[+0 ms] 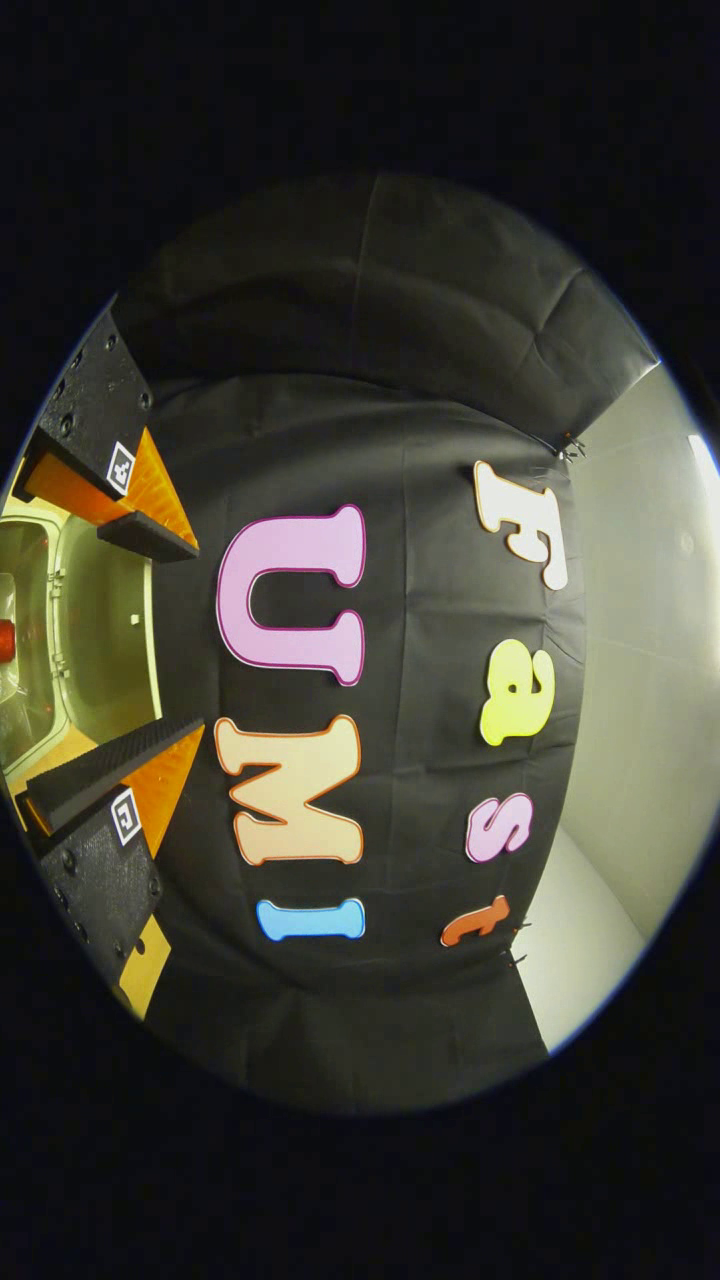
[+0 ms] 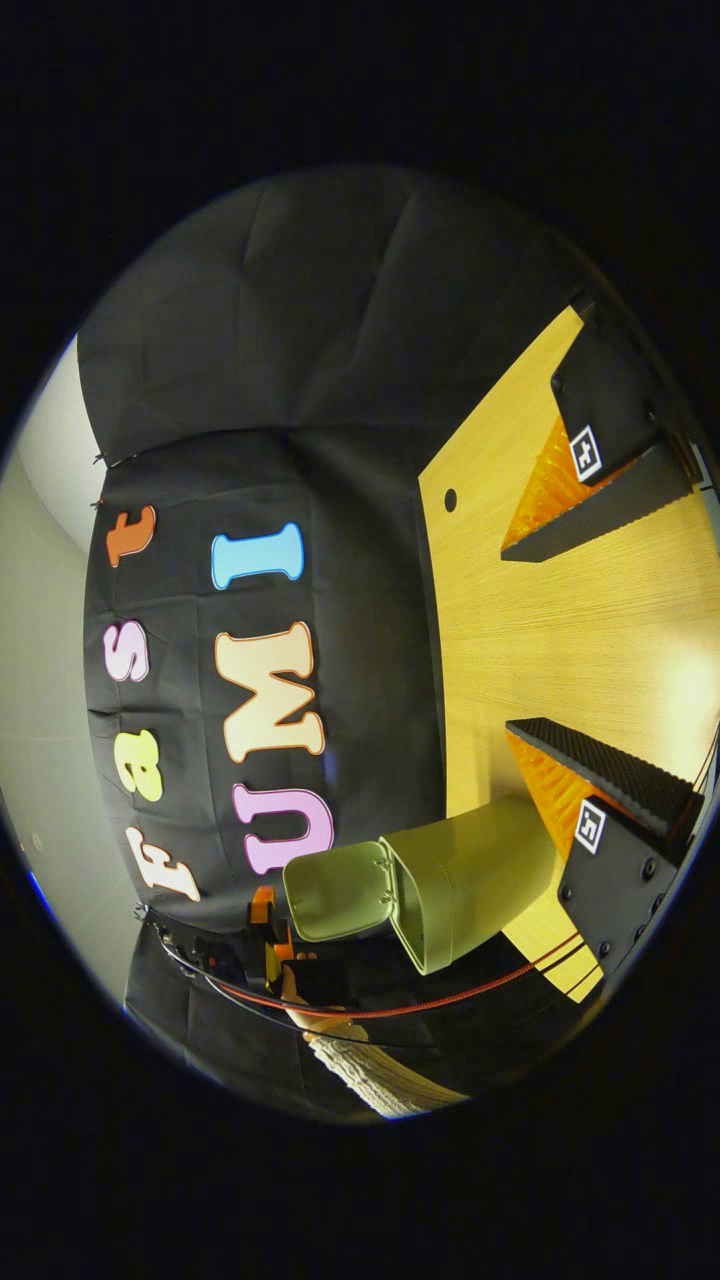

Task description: Press the lid of the desktop garbage bin to open it, pick up the crumpled paper on the desktop and throw it into the bin, then pick up the pop can on the desktop and drop it into the bin, and finally close the garbage bin lid.

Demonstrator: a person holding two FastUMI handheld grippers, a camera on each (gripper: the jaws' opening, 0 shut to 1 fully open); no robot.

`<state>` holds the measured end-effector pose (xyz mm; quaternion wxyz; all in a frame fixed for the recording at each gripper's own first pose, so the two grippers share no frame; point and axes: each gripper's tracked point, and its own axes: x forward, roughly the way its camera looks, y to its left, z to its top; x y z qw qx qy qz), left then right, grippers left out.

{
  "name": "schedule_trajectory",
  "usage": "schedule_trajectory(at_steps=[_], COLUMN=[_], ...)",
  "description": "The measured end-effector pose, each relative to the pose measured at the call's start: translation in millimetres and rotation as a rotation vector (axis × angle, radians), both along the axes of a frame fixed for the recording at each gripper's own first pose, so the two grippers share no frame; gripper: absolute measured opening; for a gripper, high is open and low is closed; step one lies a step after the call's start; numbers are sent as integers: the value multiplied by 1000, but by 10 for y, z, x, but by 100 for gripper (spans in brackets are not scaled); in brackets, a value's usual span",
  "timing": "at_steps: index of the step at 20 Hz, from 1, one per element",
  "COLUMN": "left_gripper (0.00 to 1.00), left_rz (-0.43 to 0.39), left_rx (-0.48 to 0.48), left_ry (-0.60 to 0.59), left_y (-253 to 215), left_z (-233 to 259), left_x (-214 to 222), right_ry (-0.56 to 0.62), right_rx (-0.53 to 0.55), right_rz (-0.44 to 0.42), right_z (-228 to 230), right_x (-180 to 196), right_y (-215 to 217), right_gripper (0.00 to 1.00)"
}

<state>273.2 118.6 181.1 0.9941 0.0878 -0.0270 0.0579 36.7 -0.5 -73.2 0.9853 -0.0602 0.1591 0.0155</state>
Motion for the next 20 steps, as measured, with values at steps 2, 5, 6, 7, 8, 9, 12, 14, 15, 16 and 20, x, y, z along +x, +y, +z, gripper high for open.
schedule_trajectory(at_steps=[2, 5, 6, 7, 8, 9, 12, 14, 15, 16, 20], left_gripper=[89, 92, 92, 91, 92, 93, 92, 92, 92, 92, 92], left_rz=[21, 36, 34, 29, 31, 25, 13, 7, 6, 6, 11], left_rx=[5, 15, 20, 15, 7, -4, -39, -43, -39, -33, 19], left_ry=[23, 28, 30, 43, 46, 37, 30, 28, 27, 24, 12], left_y=[97, 127, 114, 100, 93, 110, 103, 83, 81, 65, 12], left_z=[-75, -107, -102, -144, -154, -127, -139, -165, -180, -187, -279], left_x=[110, 172, 177, 180, 162, 189, 96, 20, -25, -74, -299], right_ry=[-4, 1, 6, 11, 13, 18, 23, 21, 18, 15, 24], right_rx=[-3, -17, -21, -22, -18, -13, -4, 4, 9, 13, 21], right_rz=[-8, -27, -35, -42, -46, -49, -54, -50, -48, -46, -41], right_z=[36, 25, 7, -15, -39, -52, -84, -88, -79, -75, -118], right_x=[14, -27, -40, -59, -76, -102, -148, -181, -190, -195, -297], right_y=[7, -33, -55, -74, -82, -84, -90, -88, -74, -66, -60], right_gripper=[98, 98, 99, 99, 99, 99, 99, 99, 99, 99, 99])
